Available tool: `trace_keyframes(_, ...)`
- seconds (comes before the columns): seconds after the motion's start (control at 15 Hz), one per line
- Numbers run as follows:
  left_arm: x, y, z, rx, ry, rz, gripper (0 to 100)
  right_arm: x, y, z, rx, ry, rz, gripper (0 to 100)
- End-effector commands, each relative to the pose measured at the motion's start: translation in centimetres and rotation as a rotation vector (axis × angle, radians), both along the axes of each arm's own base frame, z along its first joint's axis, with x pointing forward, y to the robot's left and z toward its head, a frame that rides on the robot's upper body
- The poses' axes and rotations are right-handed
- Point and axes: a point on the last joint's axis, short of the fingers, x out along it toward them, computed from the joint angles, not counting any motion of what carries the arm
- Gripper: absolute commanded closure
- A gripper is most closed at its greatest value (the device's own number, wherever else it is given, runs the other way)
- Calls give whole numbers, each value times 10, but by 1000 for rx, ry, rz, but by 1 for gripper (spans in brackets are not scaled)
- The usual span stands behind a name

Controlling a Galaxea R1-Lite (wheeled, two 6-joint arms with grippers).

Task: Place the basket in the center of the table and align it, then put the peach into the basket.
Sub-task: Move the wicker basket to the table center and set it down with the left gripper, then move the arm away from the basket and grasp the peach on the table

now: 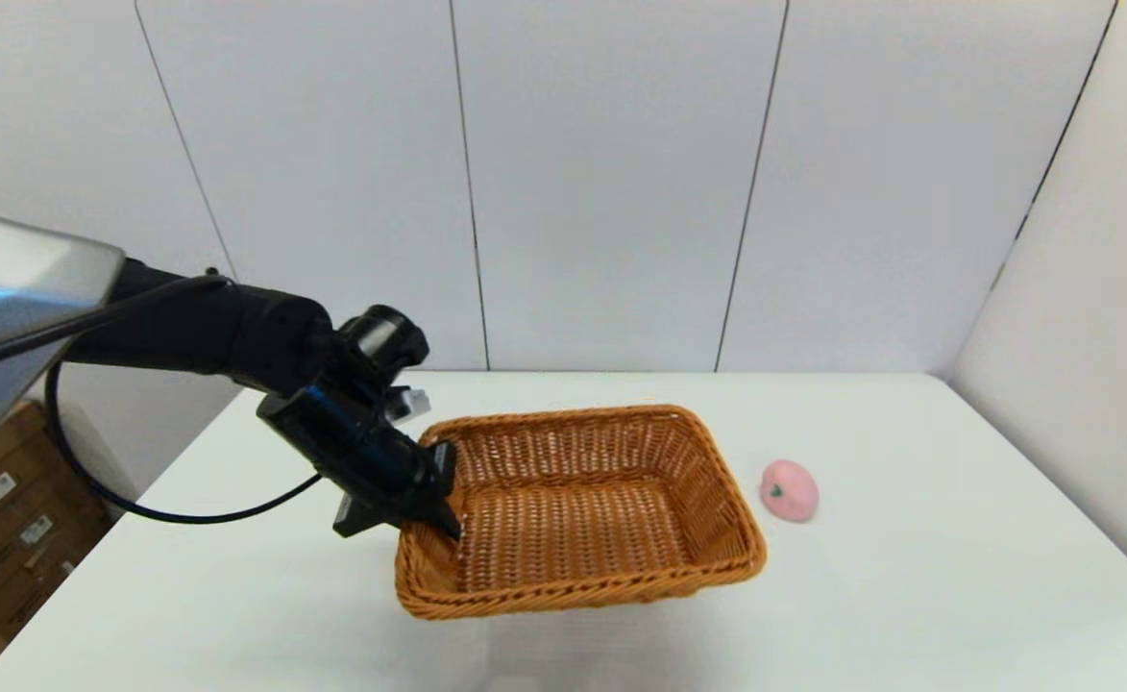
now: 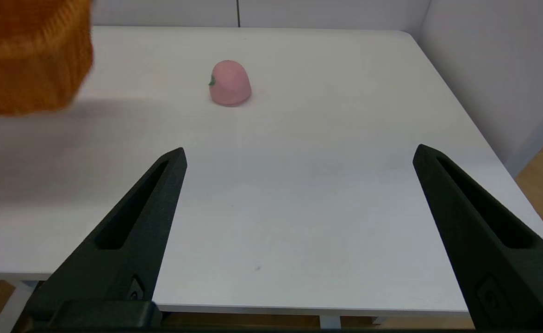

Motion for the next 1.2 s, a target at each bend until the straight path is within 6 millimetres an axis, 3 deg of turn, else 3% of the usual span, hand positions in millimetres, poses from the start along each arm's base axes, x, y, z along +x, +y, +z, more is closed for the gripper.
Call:
trace_keyframes(0.07,2,-25,-29,34,53,-98,100,0,0,0,0,4,0,0)
trace_keyframes(0.4,8,-35,-43,45,72,-122,100,1,0,0,-2,8,0,0)
trace_keyframes(0.47,8,-36,-43,45,70,-124,0,1,0,0,-2,8,2,0)
trace_keyframes(0.8,10,-27,-29,112,-12,-111,0,0,0,0,-2,7,2,0)
trace_keyframes(1.07,21,43,16,110,-164,-4,0,0,0,0,-2,5,2,0)
trace_keyframes(1.2,14,73,41,121,-192,29,0,0,0,0,-2,5,2,0)
